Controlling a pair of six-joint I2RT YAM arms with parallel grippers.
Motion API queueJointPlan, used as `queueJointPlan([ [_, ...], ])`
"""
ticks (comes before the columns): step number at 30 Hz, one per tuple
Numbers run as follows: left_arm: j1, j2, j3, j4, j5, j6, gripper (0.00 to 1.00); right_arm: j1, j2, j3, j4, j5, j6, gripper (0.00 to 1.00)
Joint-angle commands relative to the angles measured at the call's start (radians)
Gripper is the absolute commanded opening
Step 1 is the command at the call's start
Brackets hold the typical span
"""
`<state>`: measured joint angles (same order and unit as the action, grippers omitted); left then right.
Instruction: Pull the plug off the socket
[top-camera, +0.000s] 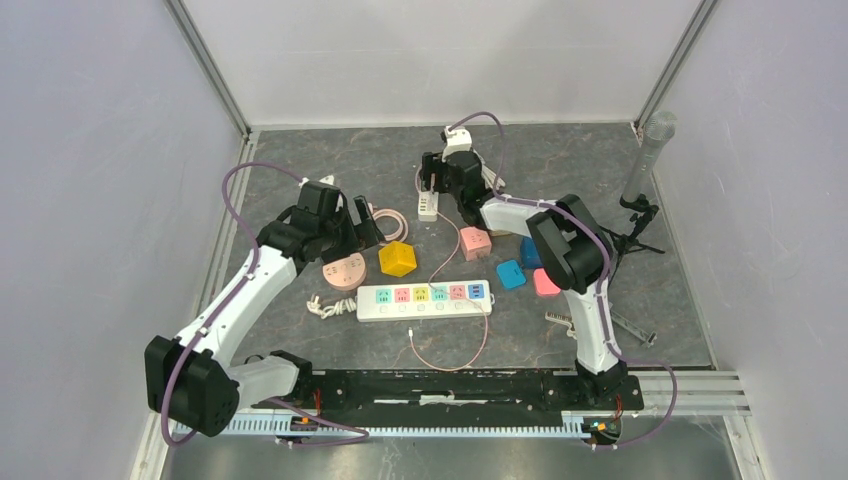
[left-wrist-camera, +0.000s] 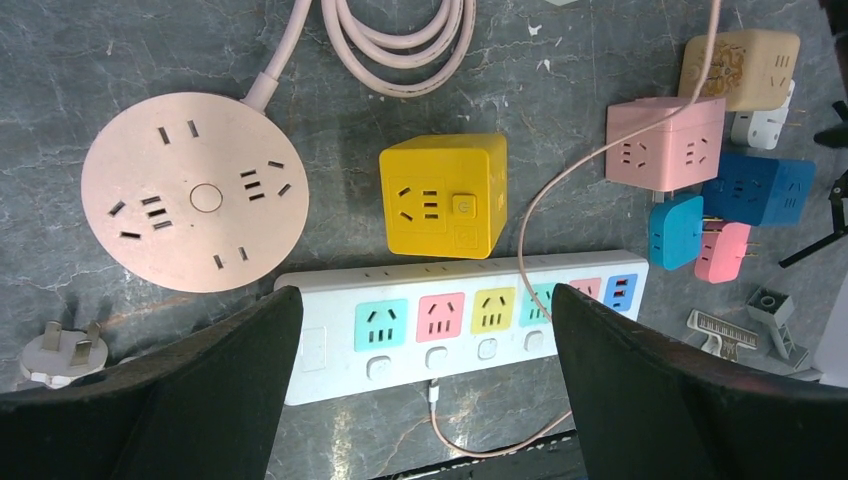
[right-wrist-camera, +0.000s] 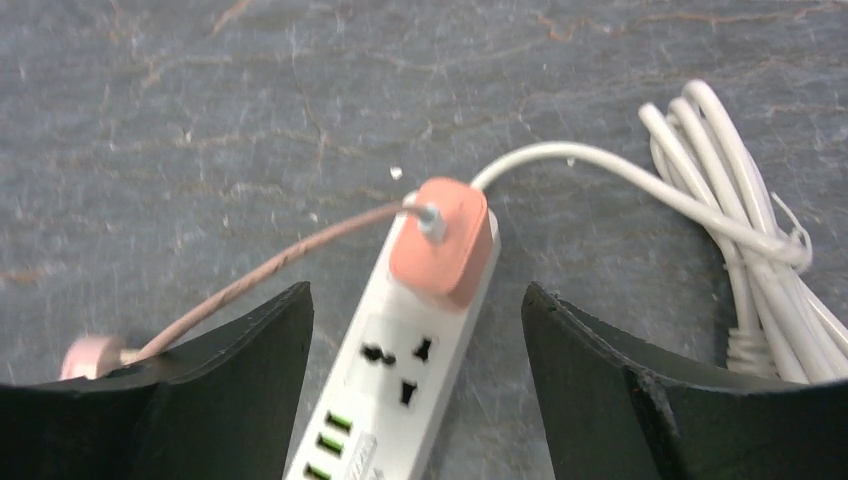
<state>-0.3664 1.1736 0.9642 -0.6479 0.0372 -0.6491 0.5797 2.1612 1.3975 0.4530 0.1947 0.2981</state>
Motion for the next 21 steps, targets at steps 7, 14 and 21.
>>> queueJointPlan([
  [7, 0.001, 0.023, 0.008, 0.031, 0.021, 0.040, 1.00, -0.028, 0.144, 0.246, -0.049, 0.008, 0.124, 0.64],
  [14, 0.002, 0.042, 0.007, 0.028, 0.026, 0.036, 1.00, -0.031, 0.163, 0.254, -0.089, -0.033, 0.132, 0.54],
  [21, 0.002, 0.058, 0.016, 0.031, 0.042, 0.027, 1.00, -0.030, 0.125, 0.225, -0.084, -0.051, 0.088, 0.26],
])
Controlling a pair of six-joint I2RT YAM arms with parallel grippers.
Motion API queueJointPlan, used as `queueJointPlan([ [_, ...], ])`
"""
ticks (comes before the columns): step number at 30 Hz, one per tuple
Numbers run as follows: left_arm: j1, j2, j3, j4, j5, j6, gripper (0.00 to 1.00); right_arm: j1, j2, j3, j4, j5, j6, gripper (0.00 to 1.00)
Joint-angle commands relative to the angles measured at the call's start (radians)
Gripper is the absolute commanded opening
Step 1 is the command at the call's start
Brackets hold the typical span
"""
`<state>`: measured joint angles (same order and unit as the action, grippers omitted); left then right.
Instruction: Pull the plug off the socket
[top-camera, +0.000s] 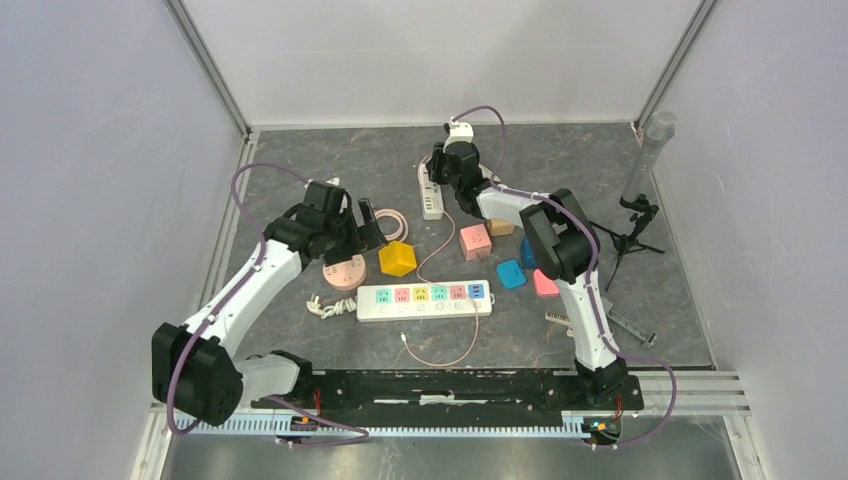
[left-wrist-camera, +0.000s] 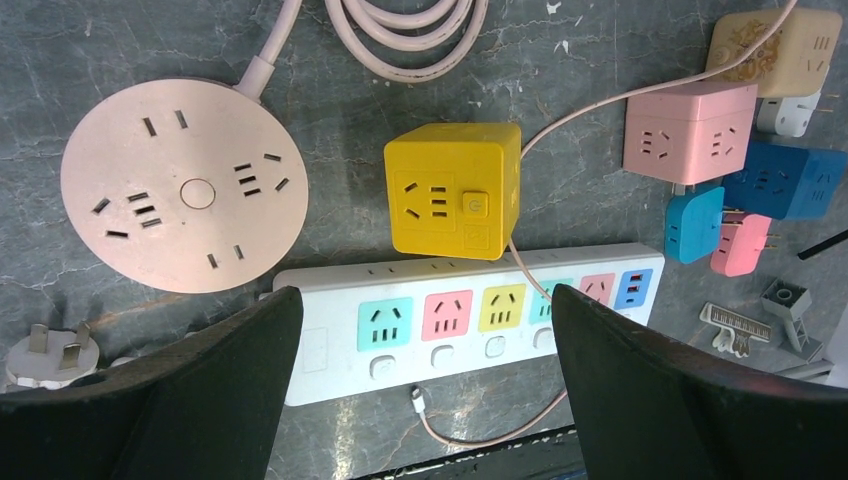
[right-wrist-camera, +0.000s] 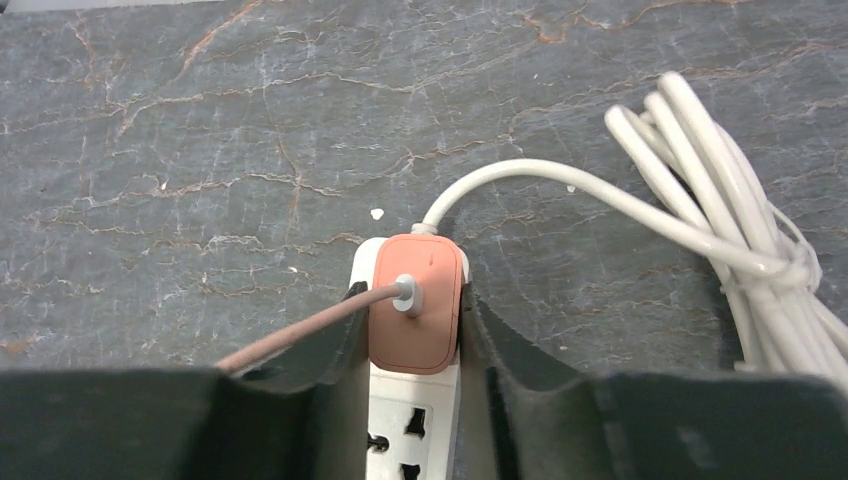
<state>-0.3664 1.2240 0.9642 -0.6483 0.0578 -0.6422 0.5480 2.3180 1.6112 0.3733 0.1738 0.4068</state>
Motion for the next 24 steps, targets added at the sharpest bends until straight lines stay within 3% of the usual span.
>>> queueJointPlan([
  [1, 0.002, 0.012, 0.020, 0.031, 0.023, 0.018, 1.00, 0.002, -0.042, 0.003, -0.006, -0.029, -0.030, 0.23],
  [8, 0.001, 0.068, 0.056, 0.141, 0.104, -0.031, 1.00, 0.006, -0.157, -0.102, -0.055, -0.021, -0.068, 0.18],
  [14, 0.000, 0.239, 0.109, 0.328, 0.225, -0.117, 0.96, 0.031, -0.258, -0.244, -0.104, -0.045, -0.044, 0.18],
  [19, -0.003, 0.427, 0.192, 0.451, 0.294, -0.169, 0.83, 0.059, -0.310, -0.323, -0.136, -0.082, -0.012, 0.18],
  [22, -0.003, 0.521, 0.237, 0.505, 0.314, -0.174, 0.66, 0.072, -0.336, -0.358, -0.138, -0.101, -0.005, 0.18],
  [24, -0.004, 0.571, 0.270, 0.521, 0.333, -0.172, 0.62, 0.083, -0.345, -0.372, -0.140, -0.106, -0.011, 0.18],
])
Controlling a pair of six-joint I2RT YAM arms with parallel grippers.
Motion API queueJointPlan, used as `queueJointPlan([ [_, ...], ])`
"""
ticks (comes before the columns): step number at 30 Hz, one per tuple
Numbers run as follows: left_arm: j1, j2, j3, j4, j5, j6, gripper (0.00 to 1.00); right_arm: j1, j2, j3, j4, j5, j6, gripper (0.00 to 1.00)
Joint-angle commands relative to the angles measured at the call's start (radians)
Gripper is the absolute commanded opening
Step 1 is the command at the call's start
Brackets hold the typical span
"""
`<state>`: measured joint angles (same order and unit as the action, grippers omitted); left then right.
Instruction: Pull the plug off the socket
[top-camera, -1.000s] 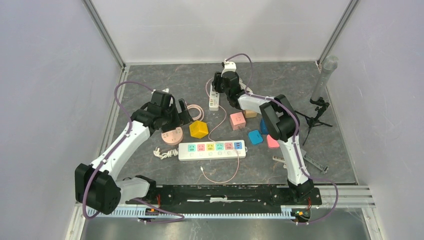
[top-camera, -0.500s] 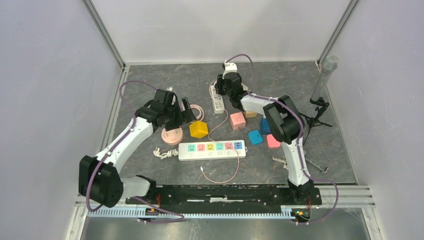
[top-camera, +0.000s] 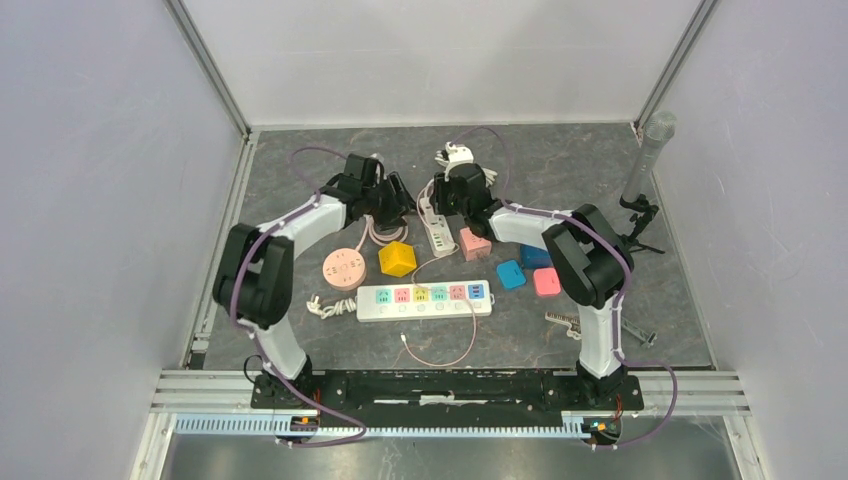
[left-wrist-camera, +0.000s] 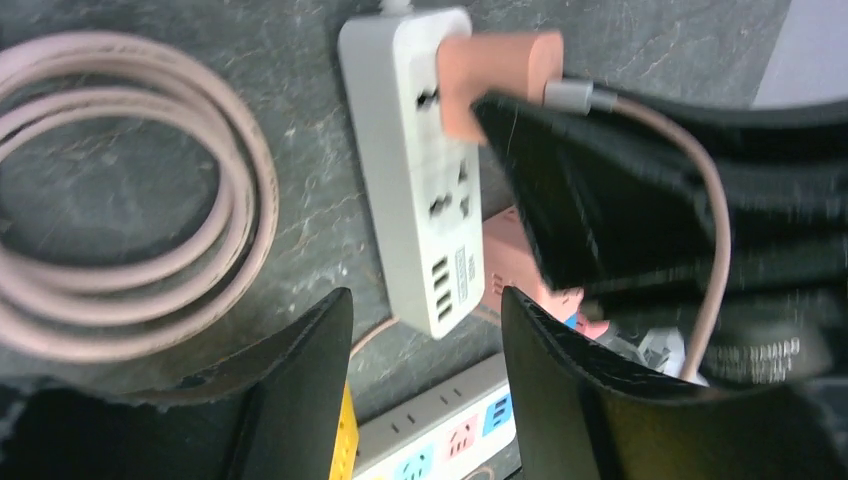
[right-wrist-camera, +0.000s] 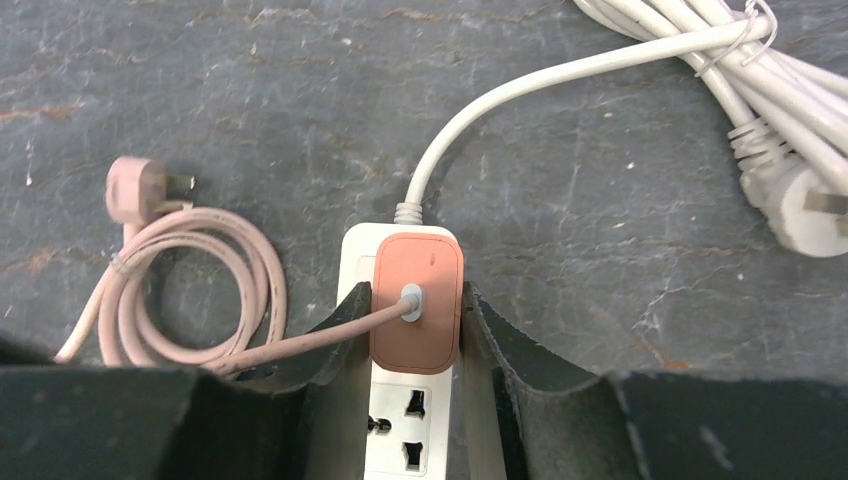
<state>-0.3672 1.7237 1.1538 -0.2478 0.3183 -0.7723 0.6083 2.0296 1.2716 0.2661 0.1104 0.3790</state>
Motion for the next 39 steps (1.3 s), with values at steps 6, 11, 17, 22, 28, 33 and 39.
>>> queueJointPlan([
  [6, -0.010, 0.189, 0.126, 0.129, 0.065, -0.034, 0.52, 0.045, -0.051, -0.040, -0.049, -0.044, 0.006, 0.18],
  [11, -0.010, 0.246, 0.115, 0.124, 0.034, -0.017, 0.43, 0.050, -0.051, -0.043, -0.053, -0.041, -0.010, 0.18],
  [17, -0.010, 0.303, 0.103, 0.099, 0.005, -0.004, 0.38, 0.069, -0.041, -0.028, -0.080, -0.008, -0.092, 0.21],
  [22, -0.009, 0.335, 0.106, 0.043, -0.014, -0.002, 0.33, 0.102, -0.019, -0.002, -0.137, 0.070, -0.173, 0.38],
  [28, -0.009, 0.347, 0.086, 0.025, -0.028, -0.001, 0.29, 0.107, -0.017, 0.020, -0.147, 0.098, -0.193, 0.46],
  [33, -0.010, 0.357, 0.082, 0.010, -0.035, 0.004, 0.28, 0.105, -0.035, 0.040, -0.139, 0.105, -0.213, 0.44],
  [39, -0.010, 0.380, 0.093, -0.023, -0.046, 0.010, 0.28, 0.107, -0.062, 0.040, -0.097, 0.084, -0.232, 0.41],
])
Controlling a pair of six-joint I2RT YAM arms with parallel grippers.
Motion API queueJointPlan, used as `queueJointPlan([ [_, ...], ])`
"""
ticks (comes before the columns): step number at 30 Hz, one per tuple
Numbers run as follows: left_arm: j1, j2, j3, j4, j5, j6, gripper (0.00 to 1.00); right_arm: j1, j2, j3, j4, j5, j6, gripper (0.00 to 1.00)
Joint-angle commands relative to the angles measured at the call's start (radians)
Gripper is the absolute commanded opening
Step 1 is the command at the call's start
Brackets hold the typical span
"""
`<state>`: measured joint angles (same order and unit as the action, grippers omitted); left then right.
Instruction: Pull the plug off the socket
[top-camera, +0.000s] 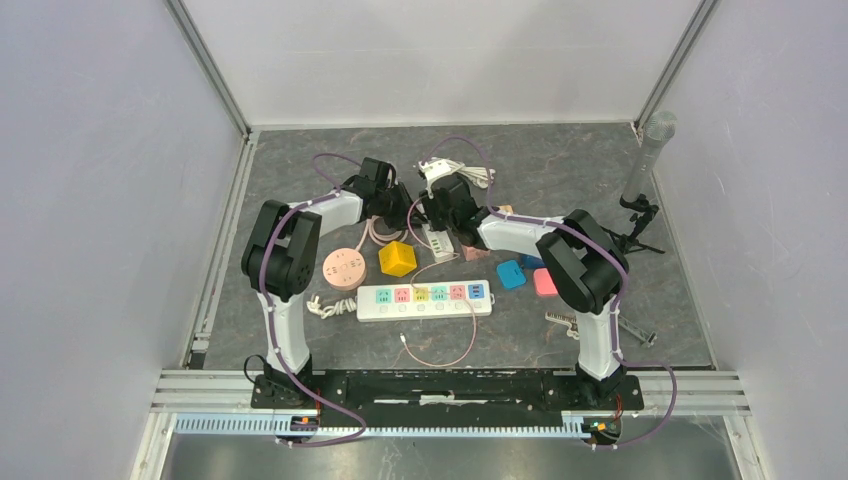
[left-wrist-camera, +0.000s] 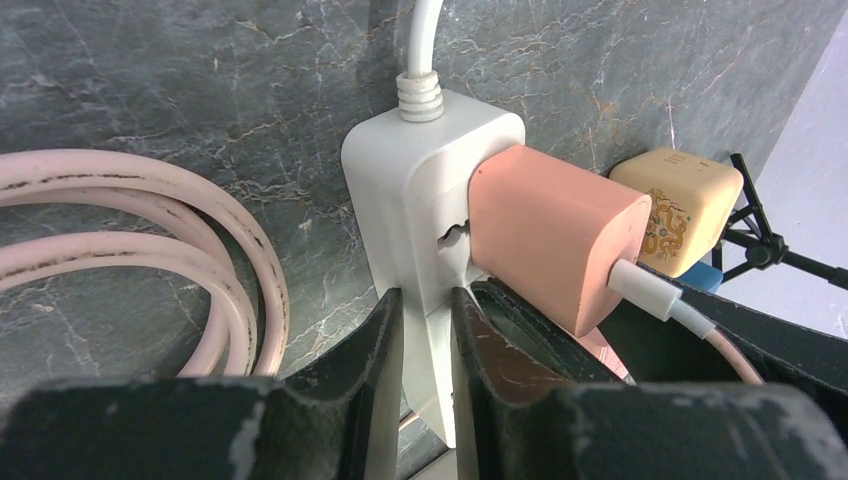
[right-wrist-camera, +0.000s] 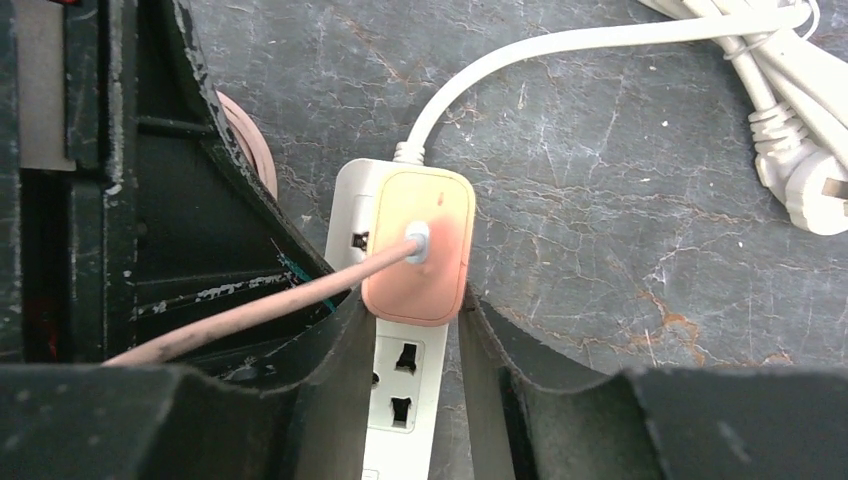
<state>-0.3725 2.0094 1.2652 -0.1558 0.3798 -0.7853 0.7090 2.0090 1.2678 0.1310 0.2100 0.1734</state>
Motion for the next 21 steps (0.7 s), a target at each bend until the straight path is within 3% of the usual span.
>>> queueJointPlan([
  [1, -0.005, 0.099, -0.018, -0.117, -0.107, 0.023, 0.28, 0.006, -0.037, 0.053, 0.038, -0.021, -0.030, 0.46],
  [5, -0.005, 0.108, -0.020, -0.118, -0.105, 0.021, 0.27, 0.006, -0.013, 0.079, 0.041, -0.020, -0.045, 0.55],
  [14, -0.005, 0.116, -0.018, -0.129, -0.105, 0.021, 0.27, 0.004, 0.044, 0.124, 0.023, -0.043, -0.050, 0.47],
  [21, -0.004, 0.122, -0.018, -0.131, -0.105, 0.021, 0.27, 0.001, 0.060, 0.121, -0.004, -0.012, -0.027, 0.55],
])
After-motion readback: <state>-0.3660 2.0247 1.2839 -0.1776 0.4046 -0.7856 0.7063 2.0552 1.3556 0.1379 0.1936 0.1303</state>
